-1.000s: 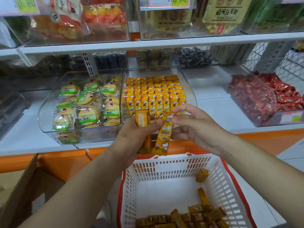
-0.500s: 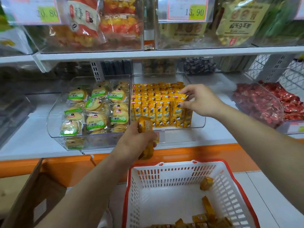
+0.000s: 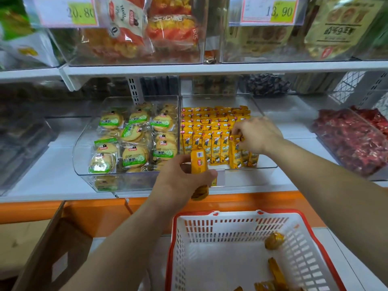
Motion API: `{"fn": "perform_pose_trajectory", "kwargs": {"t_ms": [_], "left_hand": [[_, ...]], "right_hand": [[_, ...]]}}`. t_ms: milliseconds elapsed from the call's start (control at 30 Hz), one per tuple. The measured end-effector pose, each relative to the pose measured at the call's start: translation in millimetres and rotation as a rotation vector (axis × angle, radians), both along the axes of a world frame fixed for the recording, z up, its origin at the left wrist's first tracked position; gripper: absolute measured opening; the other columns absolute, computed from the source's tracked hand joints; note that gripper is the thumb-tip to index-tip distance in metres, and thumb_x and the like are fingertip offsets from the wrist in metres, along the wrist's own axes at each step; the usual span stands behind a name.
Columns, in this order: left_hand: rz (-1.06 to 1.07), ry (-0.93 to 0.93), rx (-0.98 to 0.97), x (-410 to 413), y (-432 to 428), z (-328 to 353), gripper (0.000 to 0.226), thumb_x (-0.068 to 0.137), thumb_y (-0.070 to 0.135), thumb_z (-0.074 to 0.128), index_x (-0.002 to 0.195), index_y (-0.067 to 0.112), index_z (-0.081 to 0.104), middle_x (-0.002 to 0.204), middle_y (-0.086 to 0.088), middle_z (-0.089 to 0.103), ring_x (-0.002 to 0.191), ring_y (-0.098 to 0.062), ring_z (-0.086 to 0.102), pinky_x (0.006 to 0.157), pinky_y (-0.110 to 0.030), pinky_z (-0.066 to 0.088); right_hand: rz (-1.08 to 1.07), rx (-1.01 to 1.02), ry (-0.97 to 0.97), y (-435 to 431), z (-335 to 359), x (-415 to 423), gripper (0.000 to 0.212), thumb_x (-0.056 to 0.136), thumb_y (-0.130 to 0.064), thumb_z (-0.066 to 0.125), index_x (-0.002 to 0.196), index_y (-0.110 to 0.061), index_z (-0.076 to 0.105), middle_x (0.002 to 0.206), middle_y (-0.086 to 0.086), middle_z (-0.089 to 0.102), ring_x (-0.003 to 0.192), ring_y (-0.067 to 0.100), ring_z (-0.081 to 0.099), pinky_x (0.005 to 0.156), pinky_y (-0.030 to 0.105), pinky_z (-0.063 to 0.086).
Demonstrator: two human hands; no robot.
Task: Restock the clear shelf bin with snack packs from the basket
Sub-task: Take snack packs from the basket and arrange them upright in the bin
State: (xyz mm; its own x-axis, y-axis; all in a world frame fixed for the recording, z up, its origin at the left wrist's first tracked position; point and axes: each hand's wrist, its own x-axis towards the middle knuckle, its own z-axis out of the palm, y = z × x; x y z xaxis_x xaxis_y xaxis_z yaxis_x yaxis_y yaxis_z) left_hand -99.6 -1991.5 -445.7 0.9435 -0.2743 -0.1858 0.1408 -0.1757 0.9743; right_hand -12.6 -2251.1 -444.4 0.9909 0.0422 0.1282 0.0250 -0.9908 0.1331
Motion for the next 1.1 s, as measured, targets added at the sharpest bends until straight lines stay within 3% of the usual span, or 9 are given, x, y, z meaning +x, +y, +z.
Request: {"fn": "perform_pose_trajectory", "kwargs": {"t_ms": [200, 300, 400, 533, 733, 833, 967, 1033, 1100], "left_hand": [[0.024, -0.011, -0.018, -4, -3, 1, 0.055, 0.08, 0.027, 0.087, 0.126, 0.027, 0.057, 0.095, -0.008, 0.077, 0.071, -0.018, 0.074, 0.061, -0.023, 0.057], [-0.005, -0.074, 0.055, -7, -9, 1, 0.06, 0.08, 0.03, 0.086, 0.129, 0.032, 0.053, 0.103, -0.005, 0.071, 0.076, -0.015, 0.069, 0.056, -0.019, 0.052], [-0.036, -0.149, 0.088, -13, -21, -1, 0.056, 0.079, 0.03, 0.087, 0.125, 0.036, 0.056, 0.098, 0.001, 0.064, 0.067, -0.01, 0.063, 0.05, -0.019, 0.05], [-0.085, -0.235, 0.172, -26, -38, -1, 0.062, 0.079, 0.035, 0.087, 0.132, 0.031, 0.054, 0.1, 0.007, 0.059, 0.07, -0.007, 0.062, 0.052, -0.017, 0.047], [-0.129, -0.216, 0.085, -31, -48, 4, 0.047, 0.081, 0.035, 0.085, 0.117, 0.044, 0.056, 0.105, 0.014, 0.067, 0.088, -0.005, 0.072, 0.07, -0.021, 0.059], [-0.126, -0.228, 0.093, -32, -47, 5, 0.045, 0.086, 0.035, 0.081, 0.122, 0.044, 0.054, 0.103, 0.015, 0.069, 0.081, -0.002, 0.071, 0.062, -0.015, 0.052], [-0.135, -0.284, 0.132, -31, -45, 9, 0.05, 0.087, 0.025, 0.08, 0.128, 0.041, 0.055, 0.105, 0.005, 0.07, 0.084, -0.009, 0.073, 0.067, -0.025, 0.059], [-0.088, -0.277, 0.149, -28, -43, 12, 0.046, 0.086, 0.022, 0.08, 0.123, 0.037, 0.057, 0.107, 0.001, 0.072, 0.09, -0.016, 0.074, 0.072, -0.036, 0.062], [-0.044, -0.292, 0.173, -20, -45, 19, 0.042, 0.086, 0.018, 0.08, 0.117, 0.034, 0.056, 0.106, -0.001, 0.073, 0.091, -0.018, 0.072, 0.069, -0.032, 0.06]], "right_hand": [[-0.03, 0.086, -0.091, 2, 14, -25, 0.038, 0.084, -0.042, 0.07, 0.118, -0.028, 0.063, 0.12, 0.002, 0.062, 0.114, 0.026, 0.055, 0.094, 0.039, 0.046], [0.024, 0.657, -0.174, 17, 20, -68, 0.011, 0.089, -0.028, 0.069, 0.099, -0.027, 0.067, 0.095, 0.0, 0.069, 0.088, 0.014, 0.064, 0.073, 0.028, 0.048], [0.064, 1.298, 0.071, 42, 21, -116, 0.006, 0.094, -0.025, 0.065, 0.099, -0.028, 0.068, 0.082, 0.002, 0.072, 0.07, 0.014, 0.069, 0.062, 0.025, 0.053], [0.003, 1.489, 0.223, 56, 15, -137, 0.036, 0.086, -0.042, 0.073, 0.117, -0.028, 0.061, 0.082, 0.0, 0.074, 0.072, 0.016, 0.073, 0.061, 0.025, 0.054], [0.024, 1.783, 0.247, 27, 12, -134, 0.046, 0.082, -0.02, 0.077, 0.125, -0.012, 0.063, 0.083, 0.005, 0.068, 0.077, 0.02, 0.068, 0.081, 0.041, 0.059], [0.101, 1.723, 0.239, 17, 10, -136, 0.05, 0.073, -0.022, 0.081, 0.12, -0.021, 0.067, 0.093, 0.001, 0.074, 0.092, 0.024, 0.073, 0.084, 0.039, 0.059], [0.153, 1.411, 0.172, 17, 5, -132, 0.026, 0.082, -0.026, 0.079, 0.104, -0.035, 0.068, 0.099, -0.008, 0.076, 0.094, 0.005, 0.072, 0.078, 0.02, 0.055], [0.159, 1.194, -0.001, 11, 6, -127, 0.025, 0.086, -0.036, 0.074, 0.11, -0.035, 0.068, 0.1, -0.015, 0.074, 0.093, -0.003, 0.068, 0.078, 0.012, 0.049], [0.076, 0.971, -0.247, -5, 5, -120, 0.036, 0.087, -0.042, 0.071, 0.12, -0.031, 0.066, 0.109, -0.017, 0.067, 0.098, 0.0, 0.062, 0.08, 0.016, 0.047]]}}
